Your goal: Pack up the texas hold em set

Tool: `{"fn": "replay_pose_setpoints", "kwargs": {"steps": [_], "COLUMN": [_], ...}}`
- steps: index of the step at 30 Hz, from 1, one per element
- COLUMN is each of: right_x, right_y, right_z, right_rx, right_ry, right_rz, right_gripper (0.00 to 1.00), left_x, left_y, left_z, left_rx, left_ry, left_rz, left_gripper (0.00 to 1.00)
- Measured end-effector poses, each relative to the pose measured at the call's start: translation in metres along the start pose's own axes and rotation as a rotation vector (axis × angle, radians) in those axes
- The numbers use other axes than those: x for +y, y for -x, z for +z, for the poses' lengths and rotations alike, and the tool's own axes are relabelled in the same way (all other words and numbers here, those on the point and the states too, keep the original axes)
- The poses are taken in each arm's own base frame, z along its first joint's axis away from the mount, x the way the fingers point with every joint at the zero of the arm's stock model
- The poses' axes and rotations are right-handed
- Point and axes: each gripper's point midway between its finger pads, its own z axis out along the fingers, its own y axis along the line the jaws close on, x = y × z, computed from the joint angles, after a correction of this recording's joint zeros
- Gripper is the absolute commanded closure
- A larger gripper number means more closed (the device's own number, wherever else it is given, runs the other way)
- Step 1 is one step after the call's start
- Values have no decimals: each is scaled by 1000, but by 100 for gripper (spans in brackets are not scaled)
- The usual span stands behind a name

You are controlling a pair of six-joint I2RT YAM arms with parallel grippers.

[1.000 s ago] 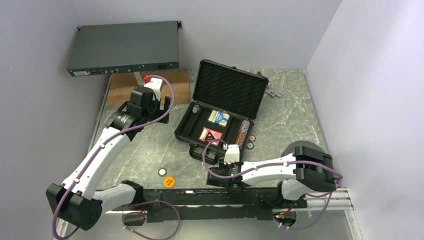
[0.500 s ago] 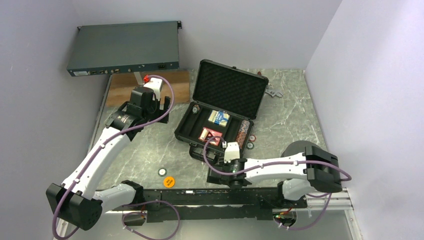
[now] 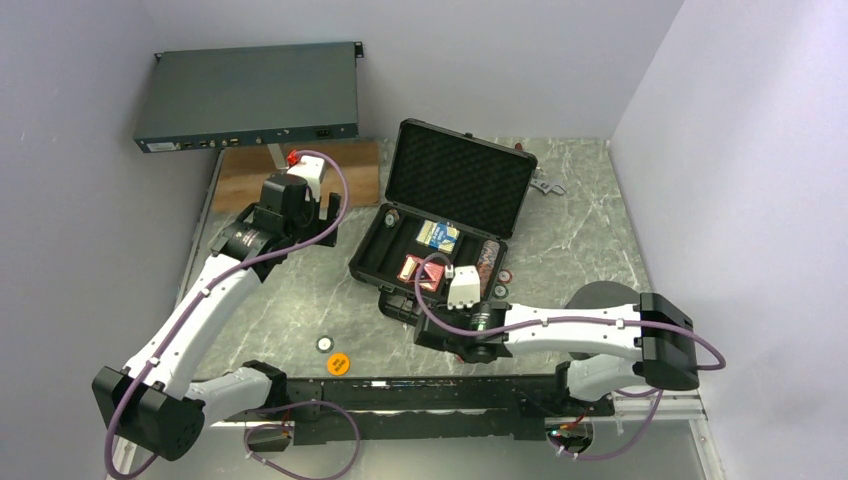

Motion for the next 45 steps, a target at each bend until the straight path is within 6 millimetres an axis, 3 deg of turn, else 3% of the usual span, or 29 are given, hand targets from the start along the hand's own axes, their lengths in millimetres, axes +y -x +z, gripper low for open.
{"fn": "replay_pose_setpoints", "kwargs": {"steps": [14,24,36,45], "right_x": [-14,-34,-54,-66], "right_y": [70,115,149,157], "right_z": [24,67,104,134], "right_rx": [-31,-19,-9,24], "right_ry": [-11,-73,-109,-126], "right_rz": [39,45,58,62], "right_gripper": [100,100,100,100], "left_x": [2,2,-3,-3], "left_y": [-5,-4,-4,-5], "left_z": [2,0,0,1], "left_rx": [10,5,7,11], "left_ry": [7,7,-18,-18], "left_rz": [12,10,10,11], "left_gripper": [0,0,0,0]}}
